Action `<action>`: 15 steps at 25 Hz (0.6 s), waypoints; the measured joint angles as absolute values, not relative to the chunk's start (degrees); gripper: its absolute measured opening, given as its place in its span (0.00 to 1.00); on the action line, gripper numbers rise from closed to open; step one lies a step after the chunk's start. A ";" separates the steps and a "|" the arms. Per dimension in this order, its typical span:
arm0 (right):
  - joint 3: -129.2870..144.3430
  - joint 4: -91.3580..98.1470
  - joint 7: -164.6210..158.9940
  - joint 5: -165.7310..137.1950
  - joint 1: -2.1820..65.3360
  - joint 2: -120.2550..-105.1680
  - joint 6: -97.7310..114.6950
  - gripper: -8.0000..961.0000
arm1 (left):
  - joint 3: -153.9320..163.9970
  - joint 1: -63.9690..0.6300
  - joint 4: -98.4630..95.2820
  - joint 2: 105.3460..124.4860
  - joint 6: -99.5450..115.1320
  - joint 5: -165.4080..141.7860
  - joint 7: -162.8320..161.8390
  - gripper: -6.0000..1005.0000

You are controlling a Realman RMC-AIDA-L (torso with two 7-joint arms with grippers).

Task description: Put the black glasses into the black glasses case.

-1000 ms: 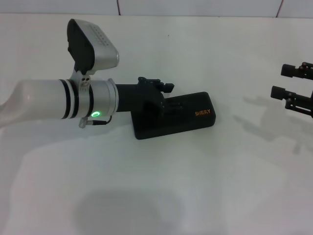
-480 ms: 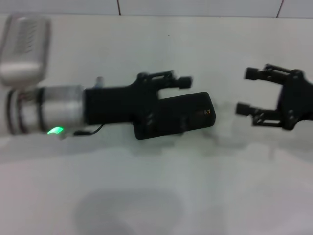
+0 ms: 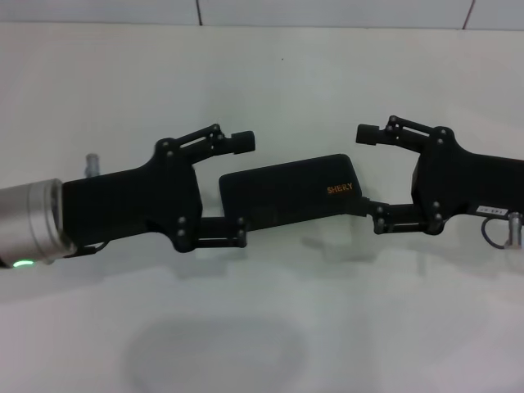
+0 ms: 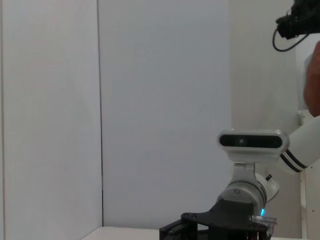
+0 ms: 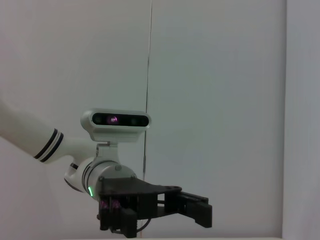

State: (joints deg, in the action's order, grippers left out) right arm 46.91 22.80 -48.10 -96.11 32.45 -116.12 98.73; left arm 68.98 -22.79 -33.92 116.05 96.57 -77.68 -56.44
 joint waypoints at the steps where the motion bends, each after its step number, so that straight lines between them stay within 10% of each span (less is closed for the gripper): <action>1: 46.92 22.62 -47.61 -96.05 32.41 -116.16 98.77 0.93 | 68.89 -22.70 -33.78 116.01 96.68 -77.77 -56.36 0.89; 15: 51.03 21.62 -45.91 -96.28 34.47 -115.92 98.46 0.93 | 68.84 -22.63 -34.30 115.65 96.98 -78.86 -55.49 0.89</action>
State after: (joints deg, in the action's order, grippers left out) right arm 51.03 21.62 -45.91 -96.28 34.47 -115.92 98.46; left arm 68.84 -22.63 -34.30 115.65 96.98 -78.86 -55.49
